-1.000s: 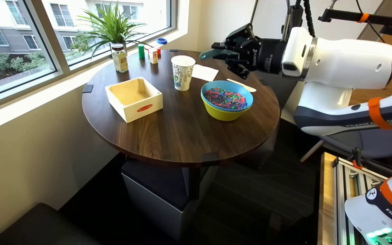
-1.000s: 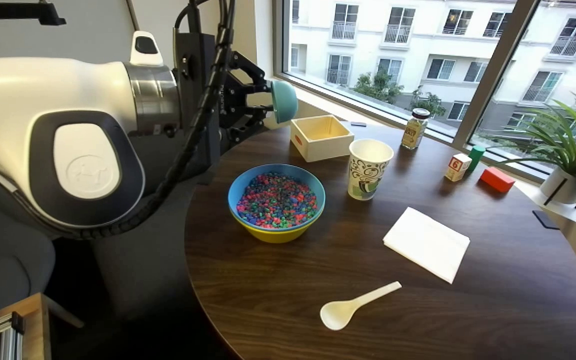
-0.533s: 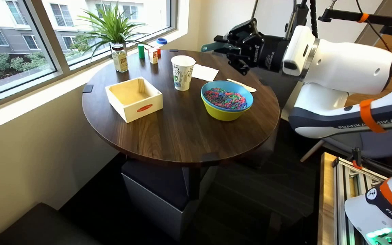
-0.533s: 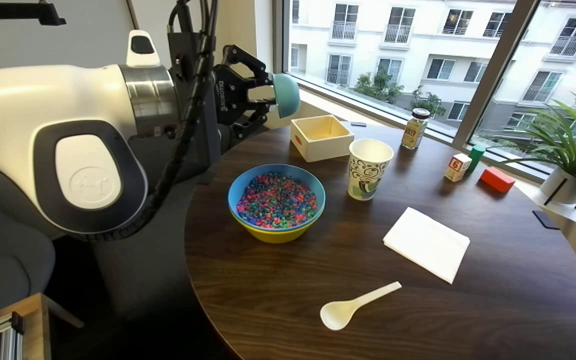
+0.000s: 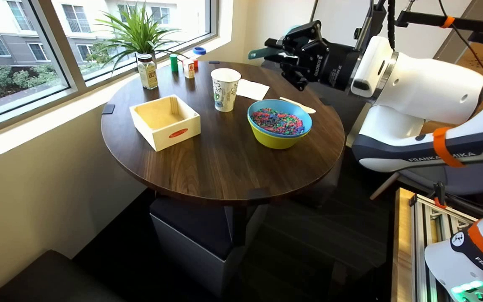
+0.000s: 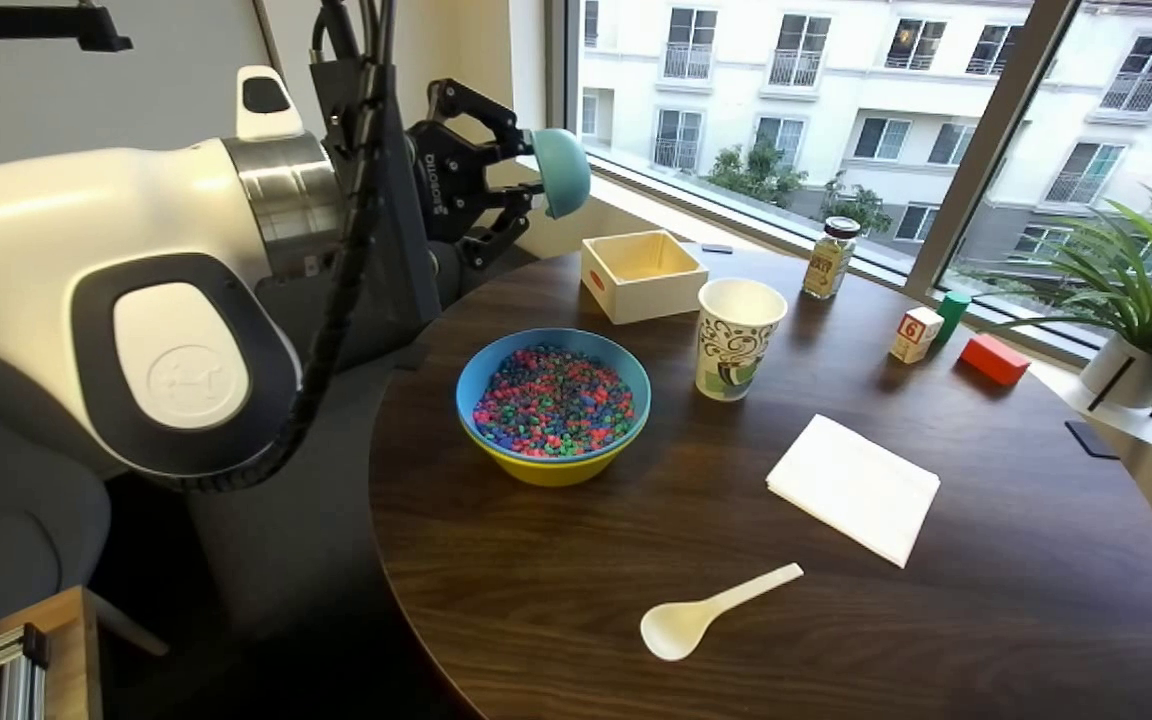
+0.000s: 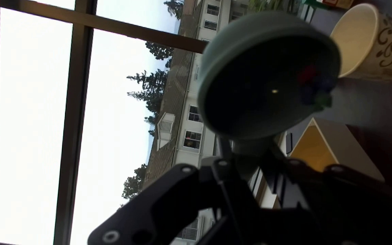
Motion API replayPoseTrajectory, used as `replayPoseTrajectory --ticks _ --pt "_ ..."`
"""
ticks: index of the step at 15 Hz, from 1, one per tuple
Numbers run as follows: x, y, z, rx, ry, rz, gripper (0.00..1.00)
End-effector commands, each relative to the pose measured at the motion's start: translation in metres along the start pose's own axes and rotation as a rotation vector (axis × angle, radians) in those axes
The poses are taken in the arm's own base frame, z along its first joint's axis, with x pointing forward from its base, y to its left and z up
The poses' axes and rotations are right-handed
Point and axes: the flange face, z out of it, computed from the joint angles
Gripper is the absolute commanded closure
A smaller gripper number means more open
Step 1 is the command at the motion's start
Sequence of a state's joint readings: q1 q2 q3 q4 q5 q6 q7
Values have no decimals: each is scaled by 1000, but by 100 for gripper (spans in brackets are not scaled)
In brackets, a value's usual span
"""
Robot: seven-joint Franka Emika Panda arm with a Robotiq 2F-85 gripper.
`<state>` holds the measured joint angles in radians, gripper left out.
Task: Put some beans from the bowl in the small pot and pour them back in the bowl
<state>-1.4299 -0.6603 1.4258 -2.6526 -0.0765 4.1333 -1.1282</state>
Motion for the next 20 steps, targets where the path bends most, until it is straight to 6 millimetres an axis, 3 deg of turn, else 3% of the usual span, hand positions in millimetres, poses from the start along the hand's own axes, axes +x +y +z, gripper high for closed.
replayPoseTrajectory --ticks 1,11,20 --pt "1 -3 0 -39 -13 -53 94" --pt "-2 -4 1 -87 -8 -122 94" --pt "-28 -2 13 14 -114 118 94"
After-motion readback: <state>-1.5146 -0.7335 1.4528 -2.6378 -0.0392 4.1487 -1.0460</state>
